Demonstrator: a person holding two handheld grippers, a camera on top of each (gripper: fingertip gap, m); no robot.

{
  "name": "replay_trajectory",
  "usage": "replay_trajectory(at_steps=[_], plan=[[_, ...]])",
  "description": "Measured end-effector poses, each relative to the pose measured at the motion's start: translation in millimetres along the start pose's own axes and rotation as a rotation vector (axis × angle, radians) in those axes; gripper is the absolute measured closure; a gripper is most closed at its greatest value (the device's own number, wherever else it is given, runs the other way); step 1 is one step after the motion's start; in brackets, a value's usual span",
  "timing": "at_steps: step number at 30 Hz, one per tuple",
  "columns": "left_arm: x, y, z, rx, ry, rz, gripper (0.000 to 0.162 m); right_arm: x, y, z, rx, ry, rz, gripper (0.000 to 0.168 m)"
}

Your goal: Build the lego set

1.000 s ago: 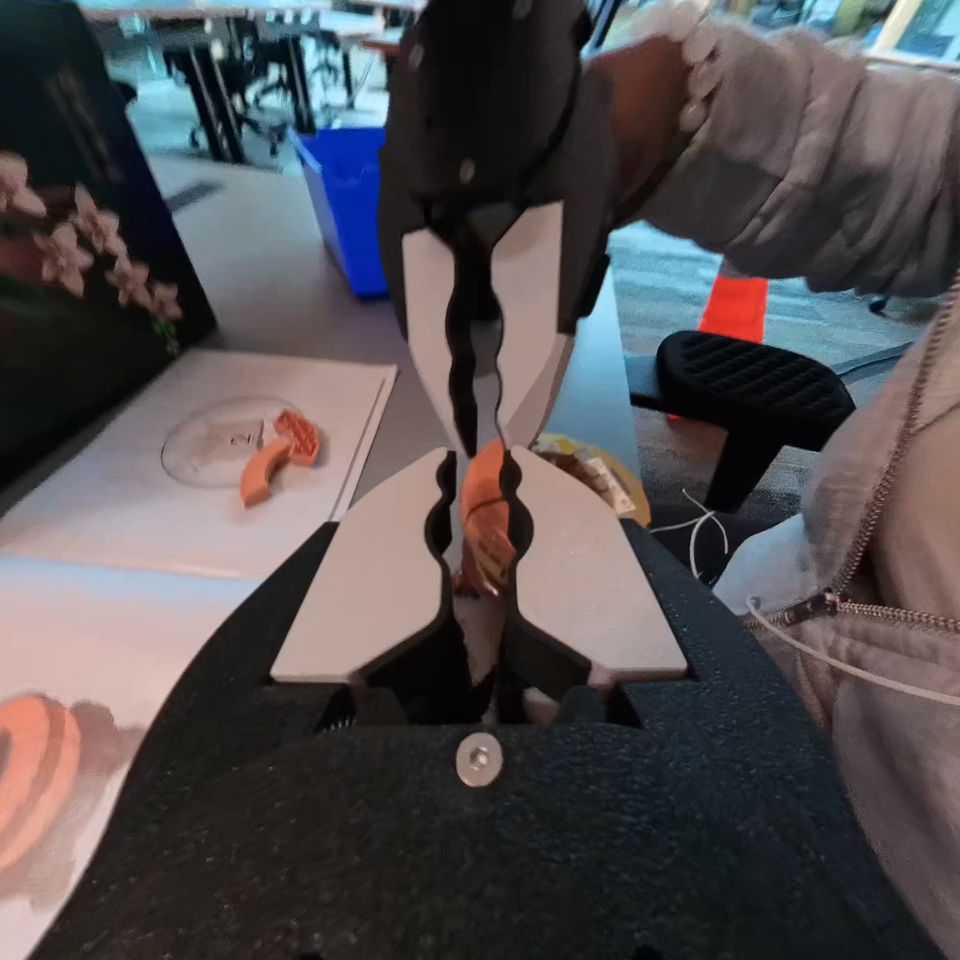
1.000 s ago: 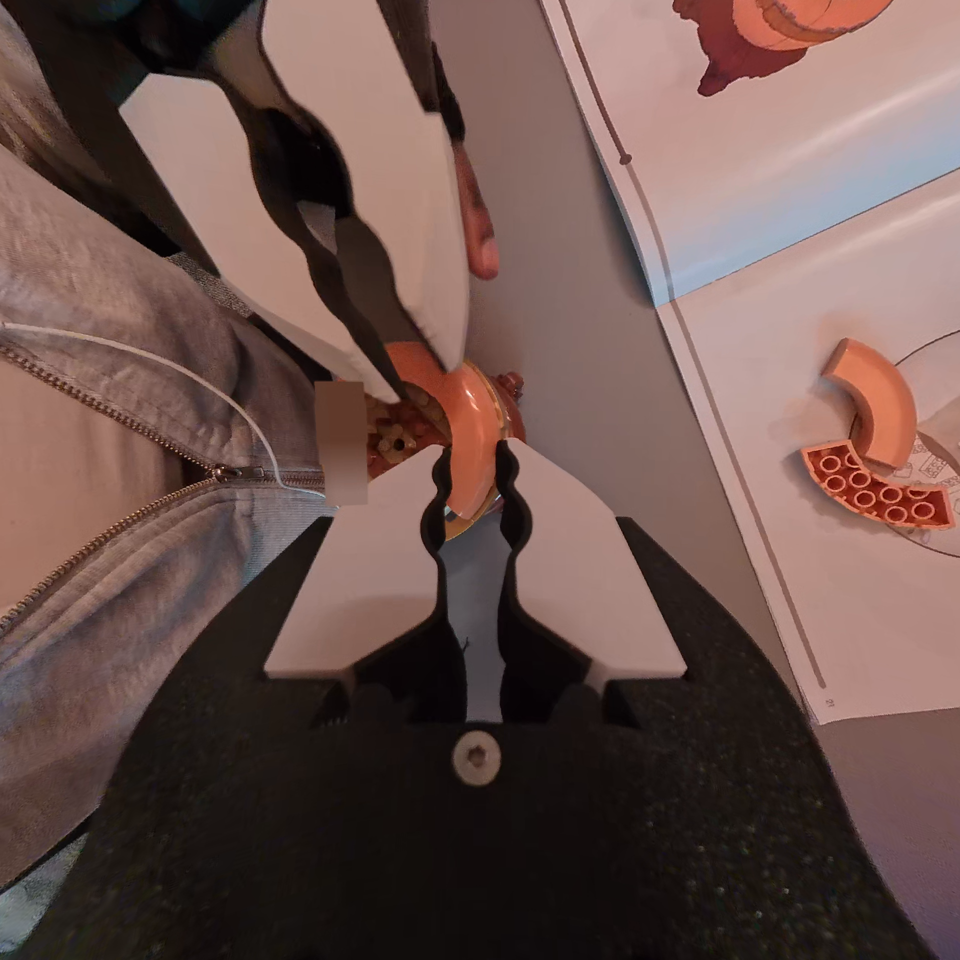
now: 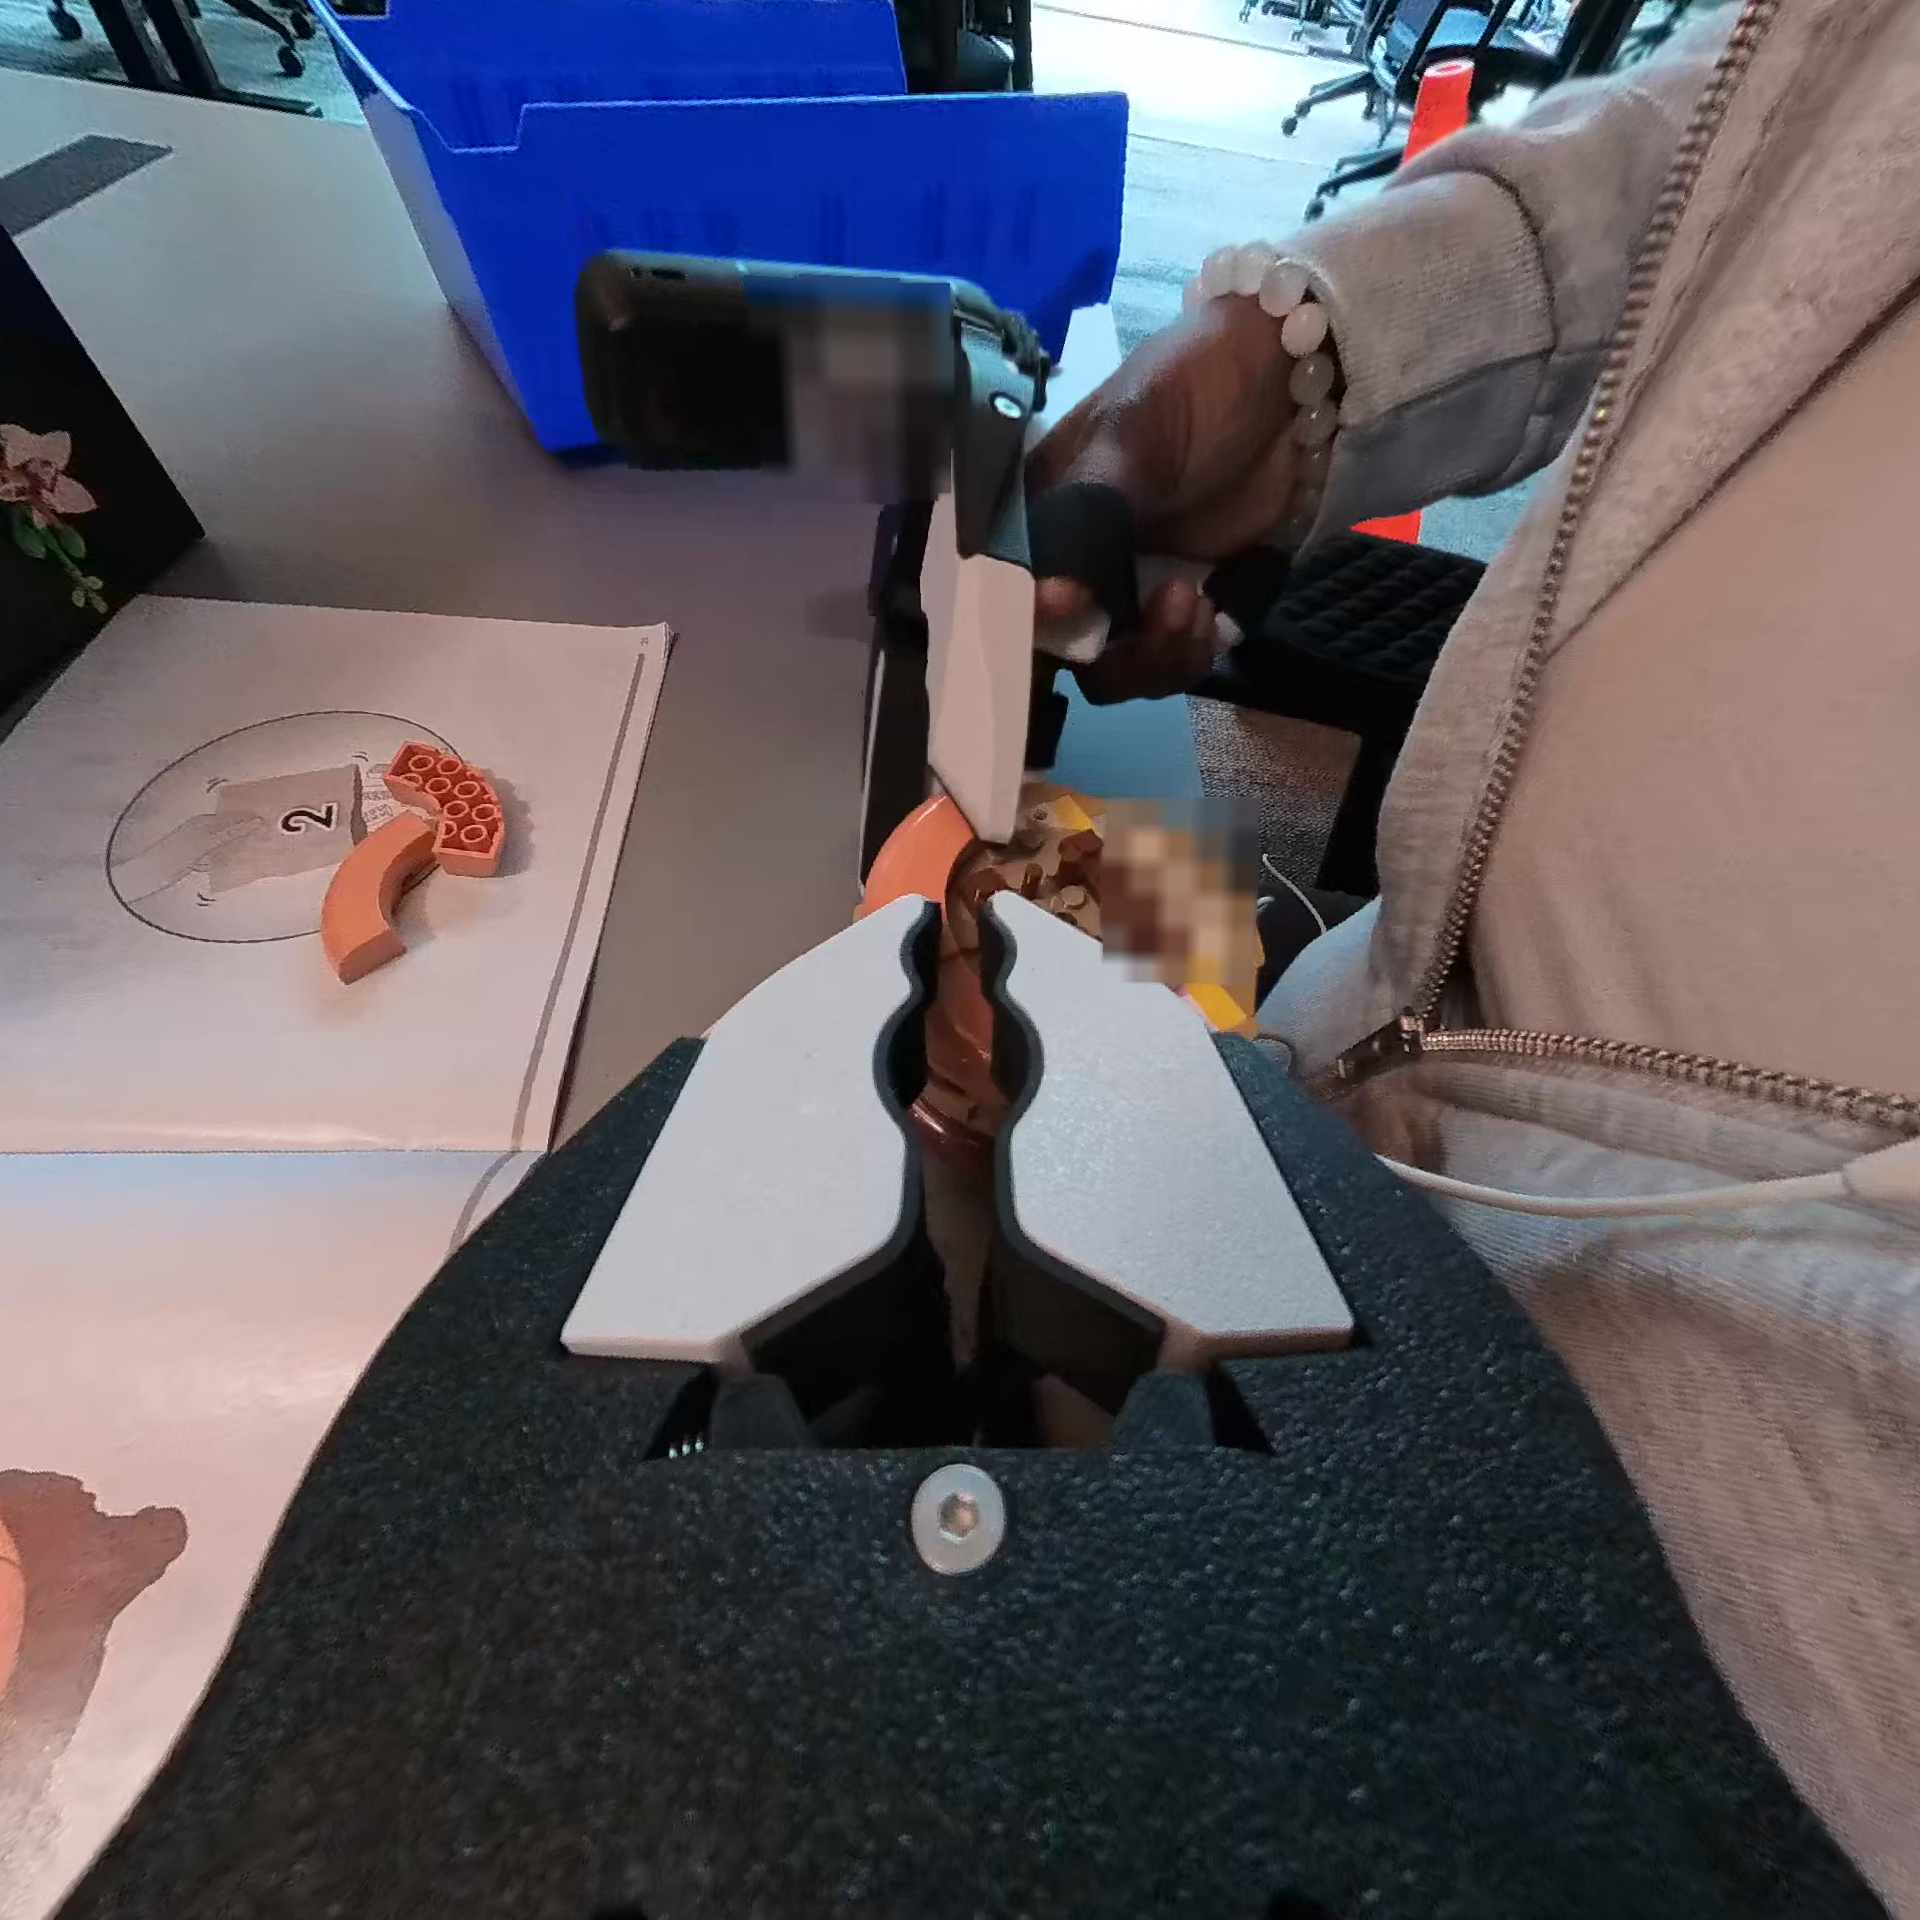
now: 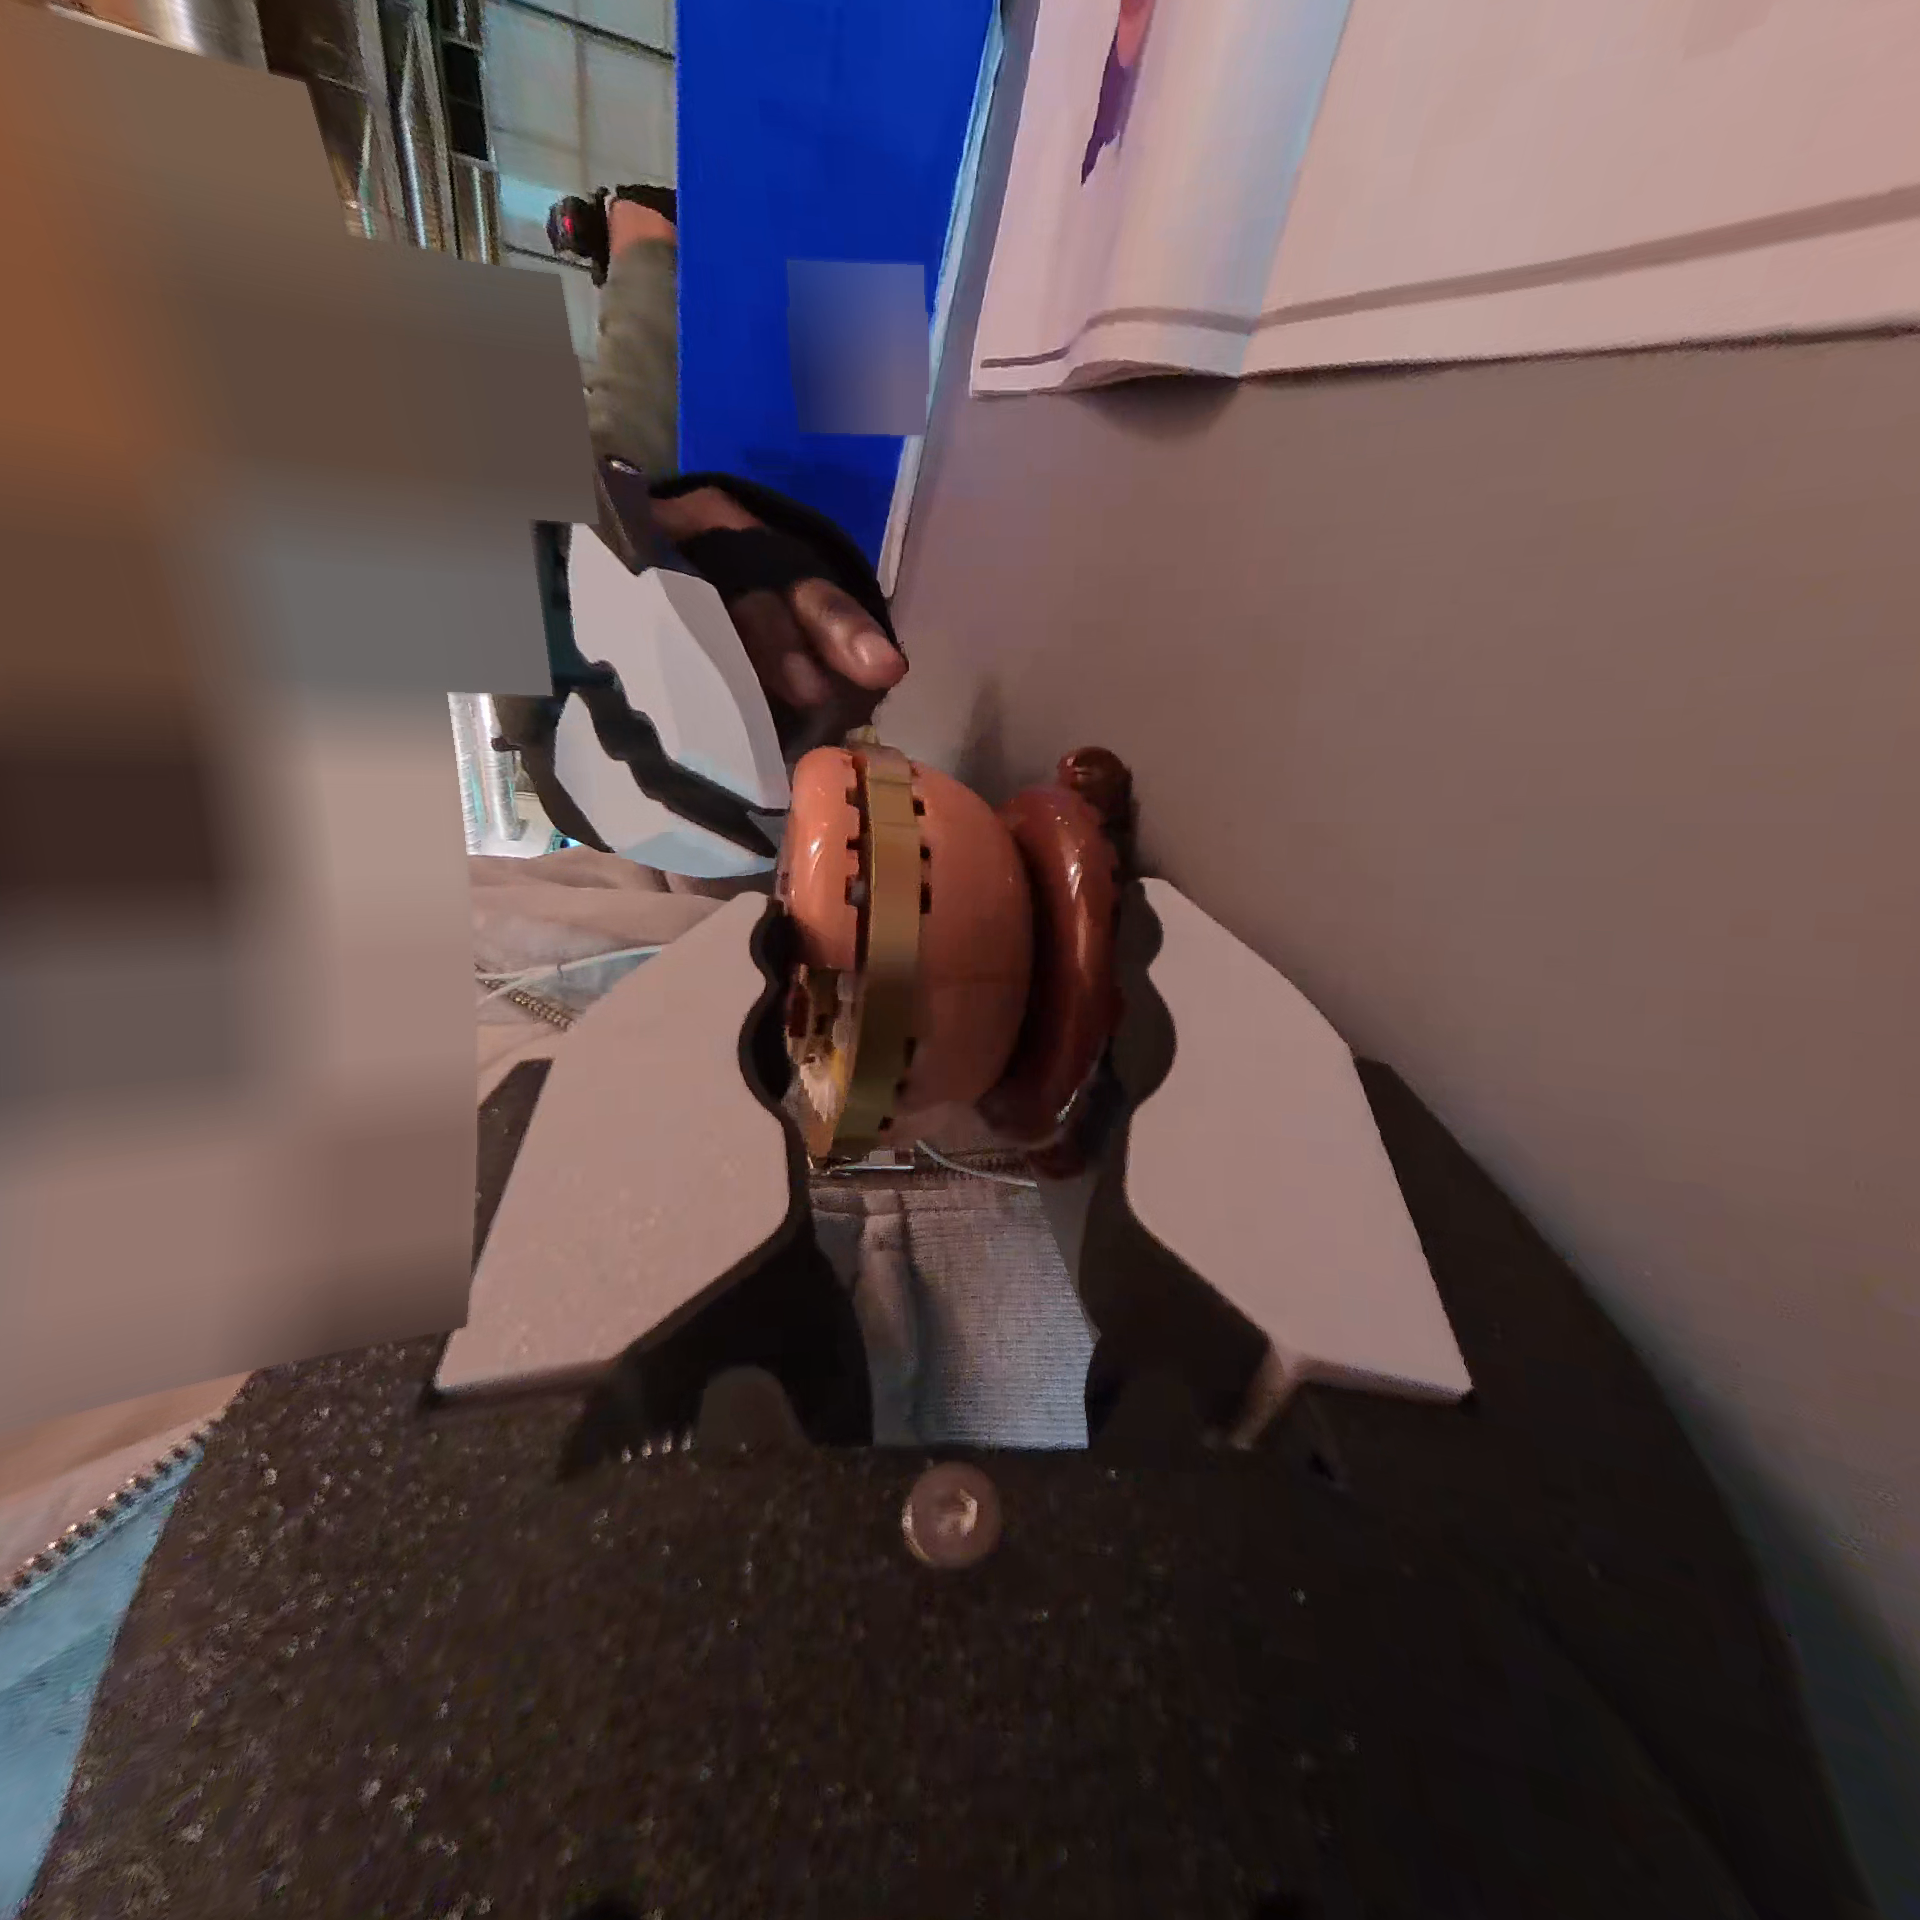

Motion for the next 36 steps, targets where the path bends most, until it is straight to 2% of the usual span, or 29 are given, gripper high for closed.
replay_trajectory(at_steps=[10,12,15,16,17,20,22,26,32,36], plan=[[-0.7,-0.3,3.1,0.036,0.036,-0.002,0.156,0.6,0.1,1.9,0.033,0.014,0.012,0.108],[-1.0,0.4,5.5,0.043,0.05,-0.009,0.151,0.5,-0.5,2.1,0.03,0.012,0.02,0.109],[-8.2,0.8,7.1,0.012,0.192,-0.057,0.112,1.0,-1.7,1.3,0.012,0.015,0.031,0.109],[-12.4,0.7,11.3,-0.011,0.217,-0.061,0.087,1.2,-2.2,1.3,0.008,0.016,0.038,0.109],[-15.4,-0.1,17.6,-0.047,0.232,-0.063,0.069,1.2,-2.5,1.3,0.003,0.016,0.044,0.109],[-11.6,-8.2,38.9,-0.125,0.307,-0.058,0.048,1.0,-3.8,0.6,-0.021,0.011,0.064,0.111],[2.0,-16.8,48.9,-0.119,0.359,-0.069,0.041,1.1,-4.6,1.1,-0.023,0.015,0.075,0.111],[24.0,-19.8,52.0,0.027,0.479,-0.07,0.039,1.3,-4.2,0.1,-0.017,0.001,0.076,0.111],[31.4,-19.1,51.8,0.18,0.498,0.009,0.066,2.5,-2.7,-2.6,0.008,-0.037,0.079,0.112],[30.9,-22.2,50.9,0.198,0.495,0.064,0.067,2.6,-4.0,-5.2,0.014,-0.066,0.093,0.113]])
Point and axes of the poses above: each gripper's, where its closed fingertips meet, x out along the fingers, y out of its top, z = x × y across the jaws, the point moved 8 cm from there along -x, back along the fingers, and after that the axes turned 7 degrees about y, right-handed, at the moved point
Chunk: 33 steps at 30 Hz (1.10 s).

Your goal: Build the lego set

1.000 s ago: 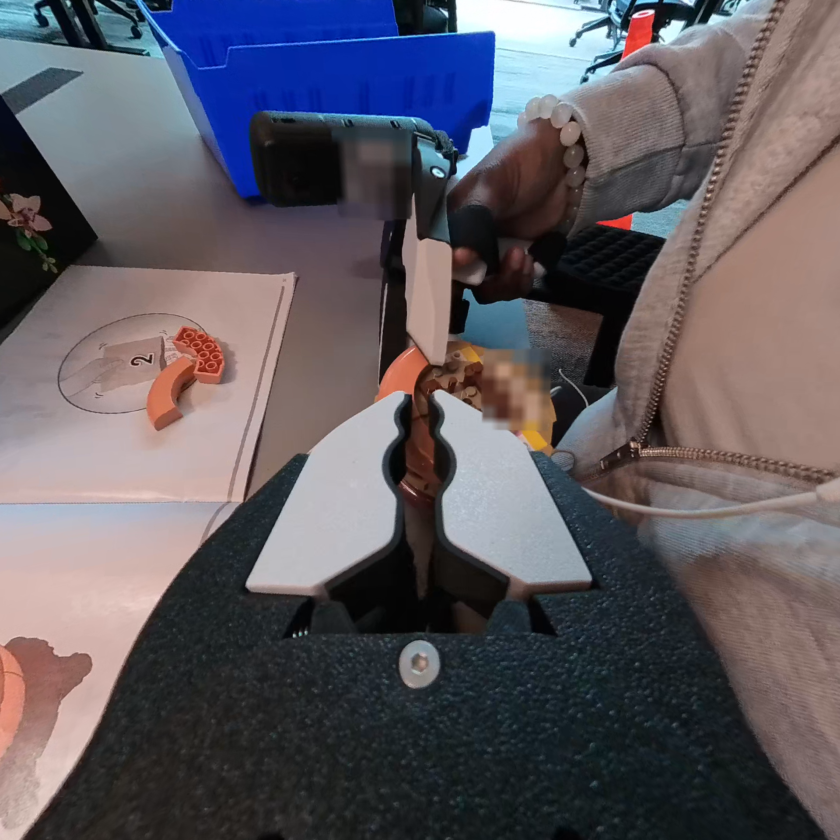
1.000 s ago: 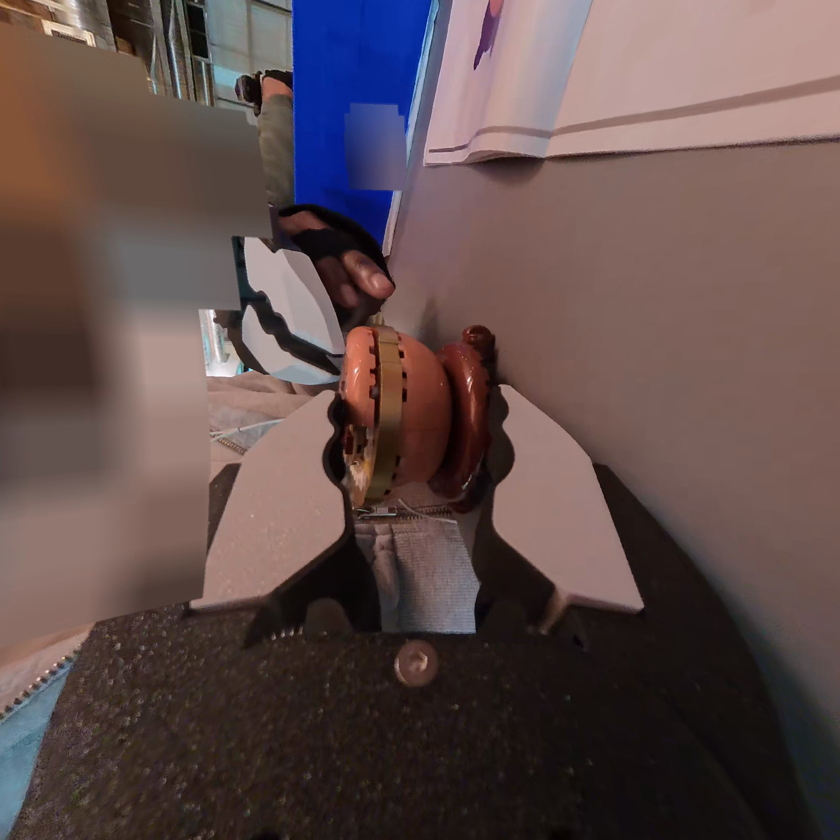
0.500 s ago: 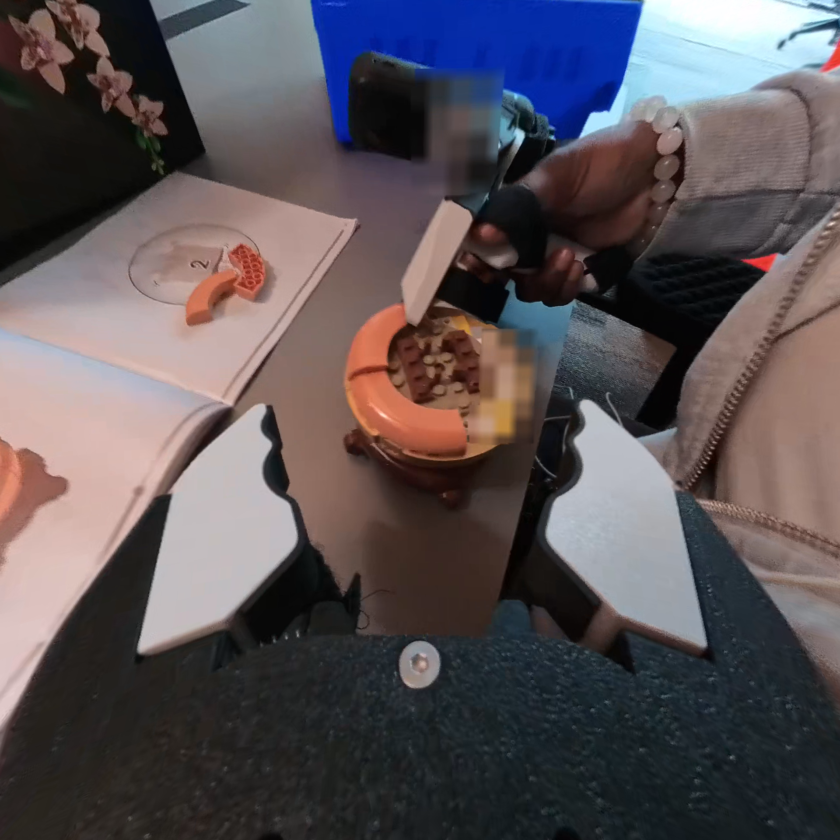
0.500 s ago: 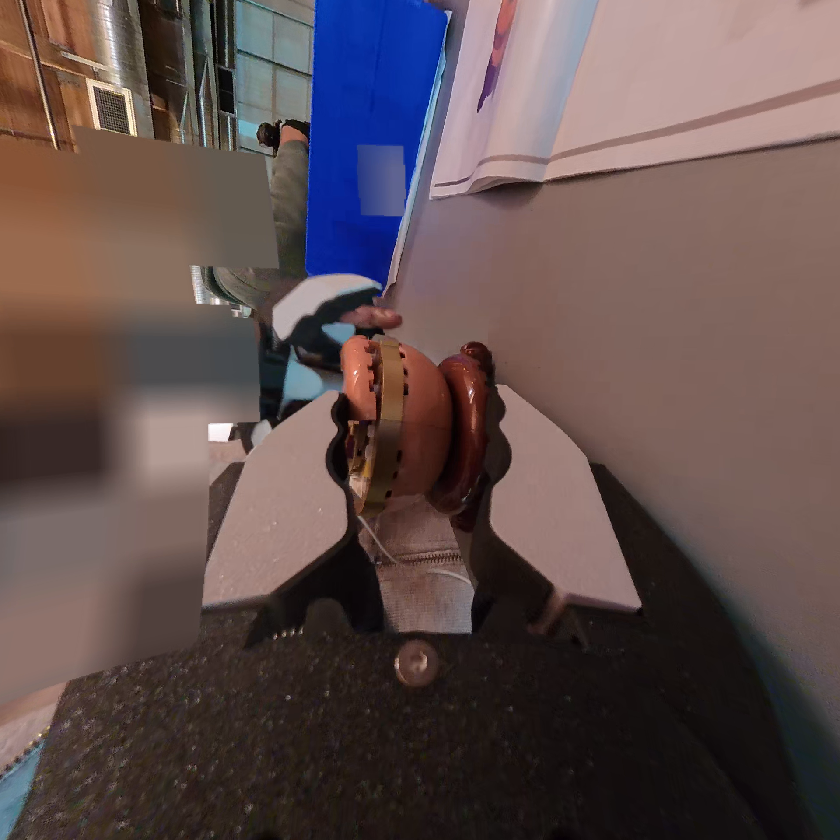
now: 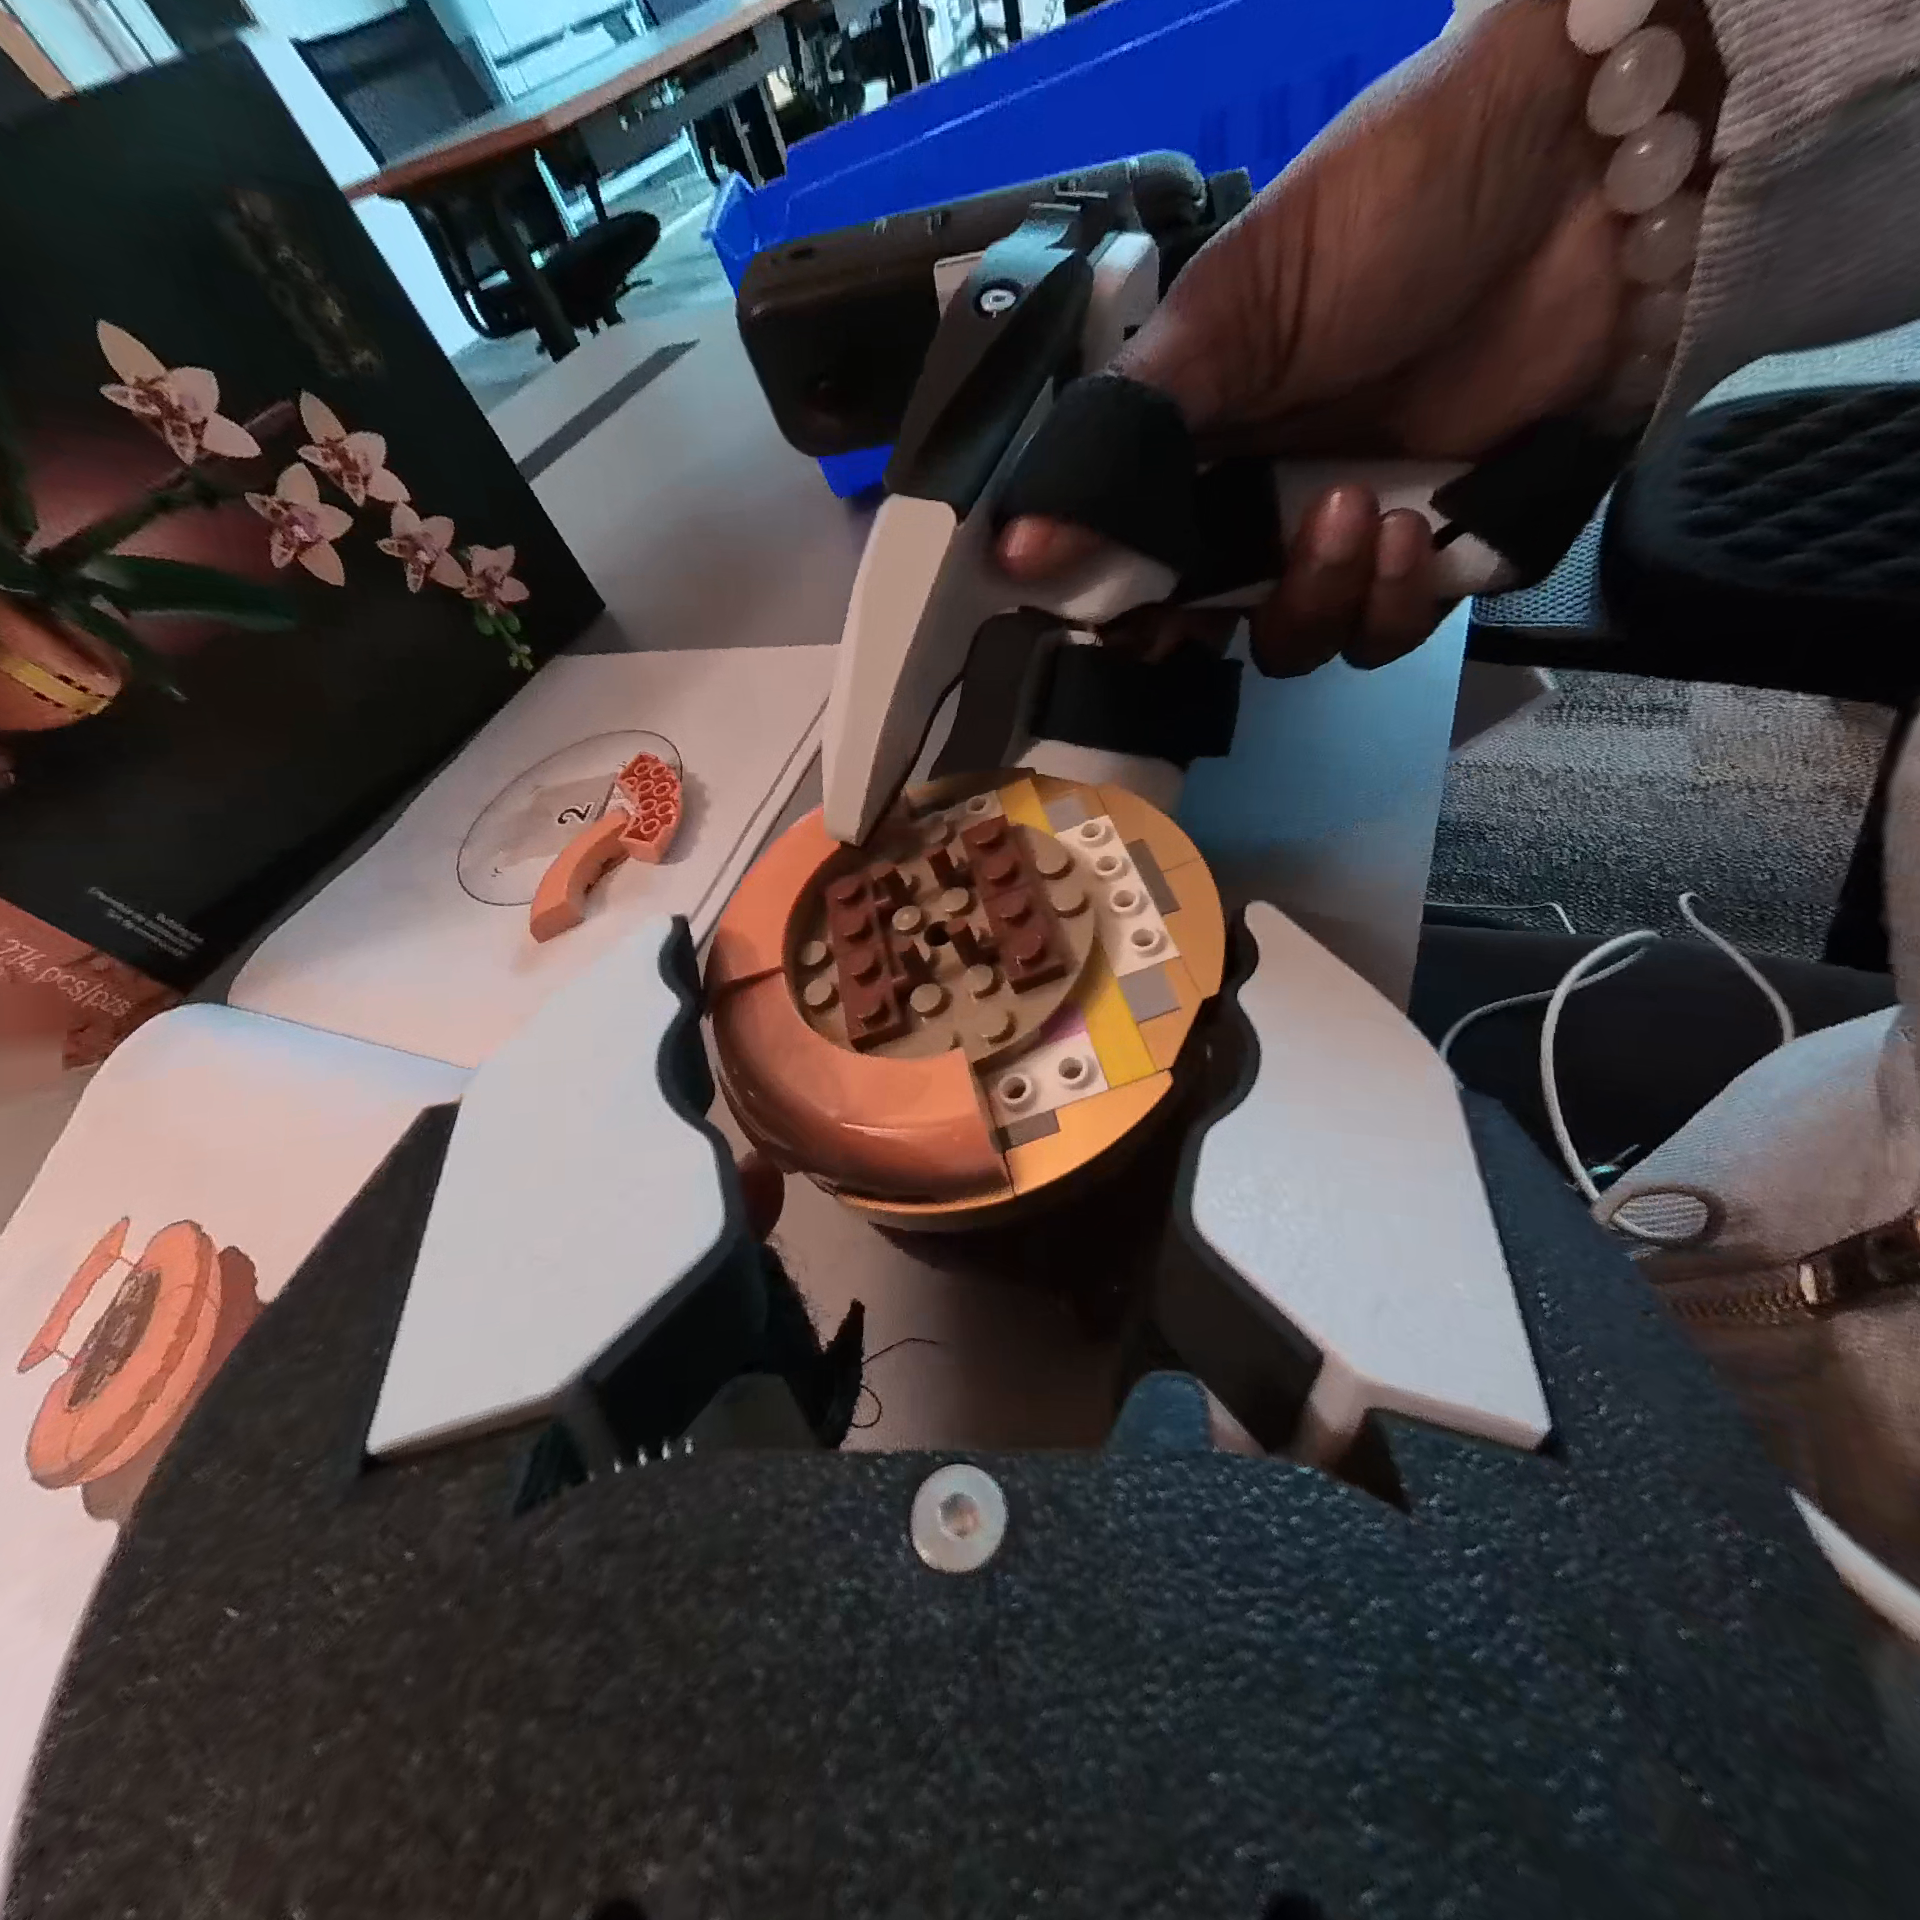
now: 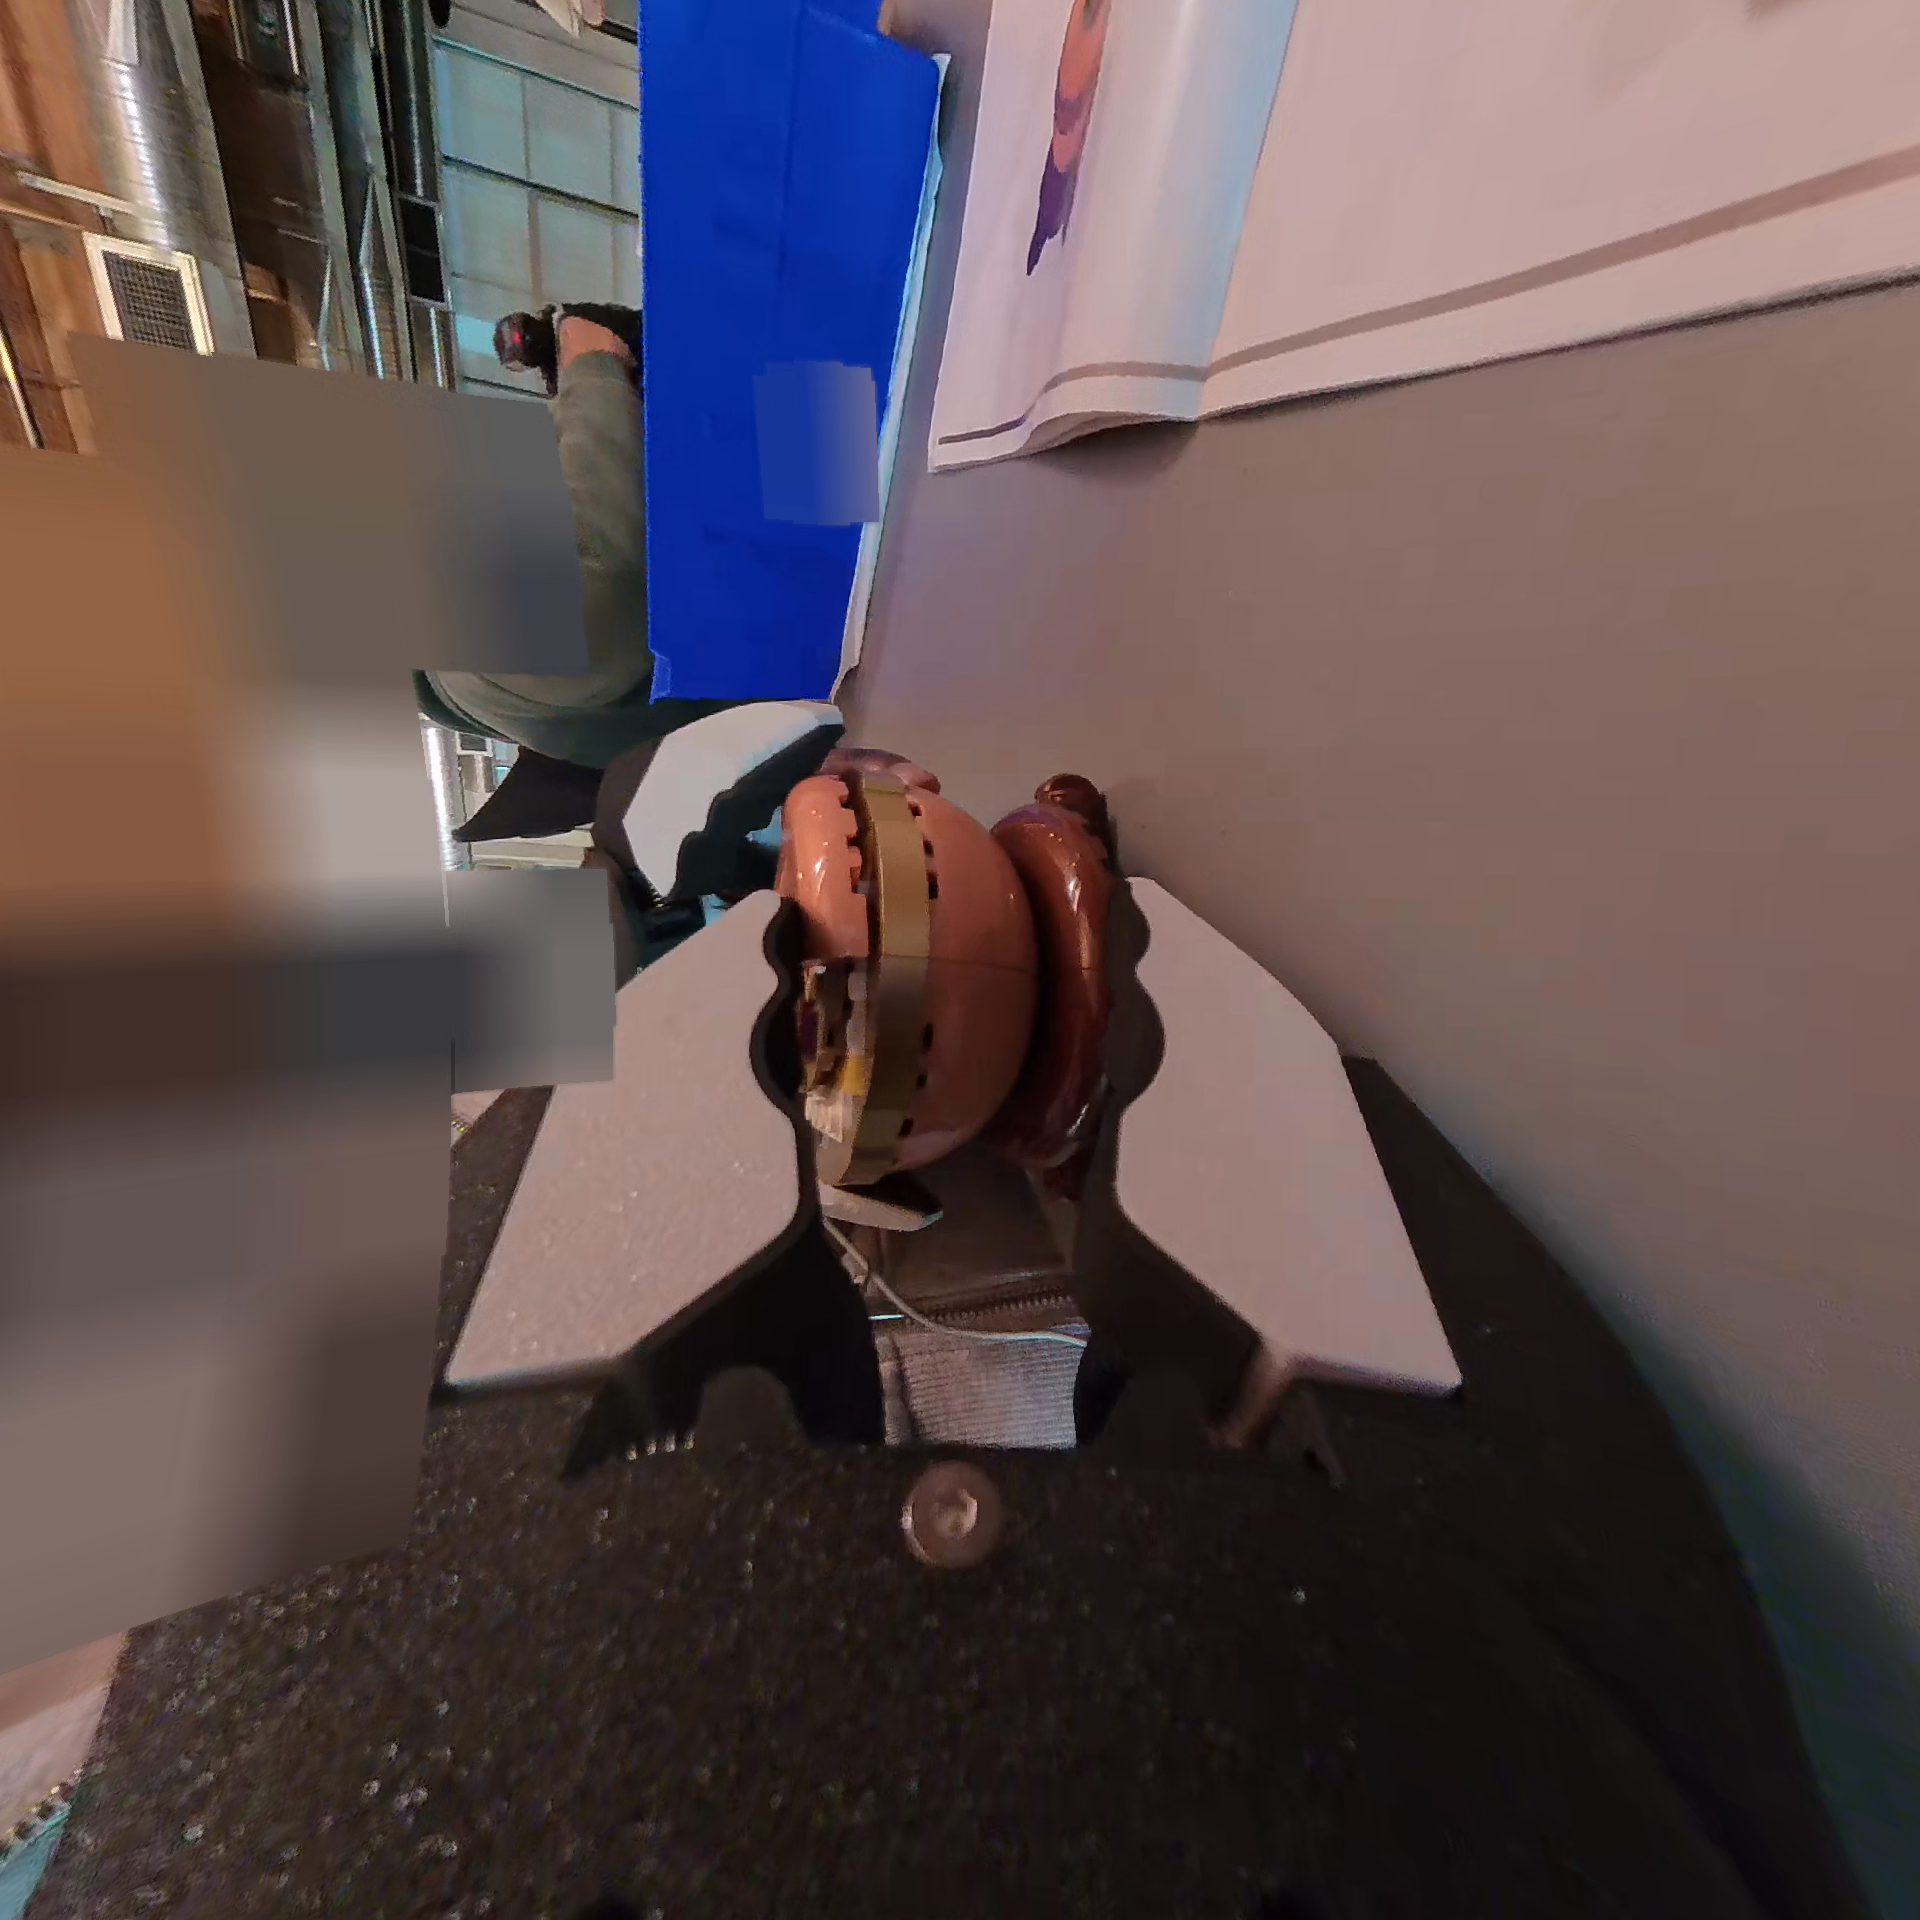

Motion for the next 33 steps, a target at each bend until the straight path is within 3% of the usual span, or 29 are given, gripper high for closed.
replay_trajectory(at_steps=[4,7,23,25,28,33], plan=[[0.7,-0.4,-0.5,0.006,0.001,0.008,0.068,-0.4,-1.6,-1.1,0.005,-0.007,0.029,0.115],[1.1,-0.7,-0.3,0.0,-0.001,0.002,0.068,0.7,-2.1,-4.8,0.017,0.019,0.036,0.127],[1.8,-1.4,1.0,0.005,0.008,-0.001,0.068,1.5,-4.0,-2.6,0.024,0.038,0.046,0.126],[1.7,-1.3,1.4,0.012,0.007,0.0,0.068,-0.7,-1.8,-3.8,-0.039,-0.025,0.022,0.119],[1.7,-1.1,1.7,0.015,0.01,0.0,0.068,-1.2,0.5,-5.4,-0.035,-0.007,-0.039,0.089],[1.8,-1.2,1.6,0.017,0.008,0.001,0.068,4.4,18.4,1.3,-0.059,0.002,-0.094,0.095]])
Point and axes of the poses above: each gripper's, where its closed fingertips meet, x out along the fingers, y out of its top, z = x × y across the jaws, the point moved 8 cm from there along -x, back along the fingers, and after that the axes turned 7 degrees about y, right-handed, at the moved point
